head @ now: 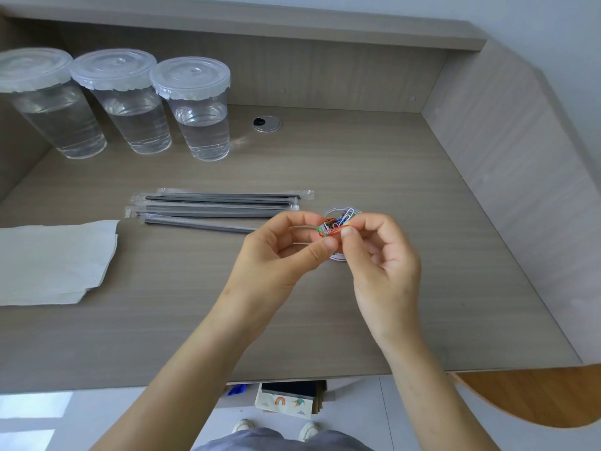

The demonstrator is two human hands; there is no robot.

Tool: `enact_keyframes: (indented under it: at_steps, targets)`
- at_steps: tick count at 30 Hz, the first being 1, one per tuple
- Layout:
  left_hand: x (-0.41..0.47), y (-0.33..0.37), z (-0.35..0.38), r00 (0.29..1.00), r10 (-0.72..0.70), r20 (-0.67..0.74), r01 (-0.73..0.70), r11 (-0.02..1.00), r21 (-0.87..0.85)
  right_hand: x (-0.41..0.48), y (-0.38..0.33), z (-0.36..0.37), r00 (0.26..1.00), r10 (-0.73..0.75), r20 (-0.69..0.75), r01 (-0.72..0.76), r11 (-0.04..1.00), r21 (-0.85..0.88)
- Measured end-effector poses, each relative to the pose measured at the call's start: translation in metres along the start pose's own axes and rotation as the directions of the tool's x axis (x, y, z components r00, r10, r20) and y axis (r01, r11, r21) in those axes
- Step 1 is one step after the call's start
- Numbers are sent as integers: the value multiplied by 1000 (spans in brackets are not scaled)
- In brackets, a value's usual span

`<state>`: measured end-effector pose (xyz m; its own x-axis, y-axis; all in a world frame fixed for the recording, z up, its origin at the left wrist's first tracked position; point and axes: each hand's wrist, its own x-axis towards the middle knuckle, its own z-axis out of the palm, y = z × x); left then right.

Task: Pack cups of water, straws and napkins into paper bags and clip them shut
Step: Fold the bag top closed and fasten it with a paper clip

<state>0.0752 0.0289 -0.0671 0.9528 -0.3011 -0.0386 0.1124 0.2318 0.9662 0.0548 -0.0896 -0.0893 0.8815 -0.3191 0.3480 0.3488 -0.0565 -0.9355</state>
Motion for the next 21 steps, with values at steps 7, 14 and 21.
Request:
enact_keyframes:
  at_steps: [7,14,21]
  targets:
    - [-1,0,0,998,54,-34,-50,991,126,0,0,2,1000,-5,-9,4,998,-67]
    - [0,-4,-4,985,157,-71,-128,942,311,2,-4,3,997,54,-50,-57,997,-60]
    - [-1,-3,-7,989,147,-24,-133,945,300,8,-9,5,972,223,-72,-222,975,27]
